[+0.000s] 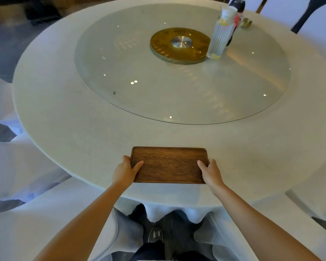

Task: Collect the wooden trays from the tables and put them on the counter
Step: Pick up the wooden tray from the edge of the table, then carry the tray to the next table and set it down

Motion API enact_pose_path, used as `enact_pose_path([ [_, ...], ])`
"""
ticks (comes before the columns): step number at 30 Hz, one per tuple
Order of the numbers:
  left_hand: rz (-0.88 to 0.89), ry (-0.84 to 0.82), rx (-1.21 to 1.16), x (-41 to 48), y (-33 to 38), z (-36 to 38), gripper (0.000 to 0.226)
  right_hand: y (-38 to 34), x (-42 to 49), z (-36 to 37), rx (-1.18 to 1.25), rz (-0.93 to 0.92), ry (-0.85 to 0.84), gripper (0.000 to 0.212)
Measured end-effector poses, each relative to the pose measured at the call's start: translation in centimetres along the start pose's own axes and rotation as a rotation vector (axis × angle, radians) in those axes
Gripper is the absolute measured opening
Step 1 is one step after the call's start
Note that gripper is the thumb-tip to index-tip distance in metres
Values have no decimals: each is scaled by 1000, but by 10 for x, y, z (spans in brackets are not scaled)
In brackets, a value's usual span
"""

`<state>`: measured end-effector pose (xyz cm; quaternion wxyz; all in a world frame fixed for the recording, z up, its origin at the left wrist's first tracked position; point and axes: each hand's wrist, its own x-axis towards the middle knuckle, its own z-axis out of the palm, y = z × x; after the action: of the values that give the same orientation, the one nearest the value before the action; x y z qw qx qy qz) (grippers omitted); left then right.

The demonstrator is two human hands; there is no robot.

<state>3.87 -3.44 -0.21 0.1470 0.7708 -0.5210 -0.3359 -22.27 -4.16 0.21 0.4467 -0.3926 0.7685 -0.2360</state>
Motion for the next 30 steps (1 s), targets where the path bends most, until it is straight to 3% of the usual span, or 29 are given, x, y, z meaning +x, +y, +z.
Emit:
enact_pose_path([
  [7, -129, 234, -159, -63, -27, -31, 51, -26, -29, 9, -9, -268, -123, 33],
  [15, -375, 585, -367, -201, -93, -52, 37, -53, -98, 60, -134, -564, -508, 21],
  [23, -586, 864, -359, -338, -164, -69, 35, -50, -211, 137, -231, -724, -797, 29],
  [30, -713, 1019, -417, -449, -256, -90, 39, -32, -327, 221, -264, -832, -1008, 19],
])
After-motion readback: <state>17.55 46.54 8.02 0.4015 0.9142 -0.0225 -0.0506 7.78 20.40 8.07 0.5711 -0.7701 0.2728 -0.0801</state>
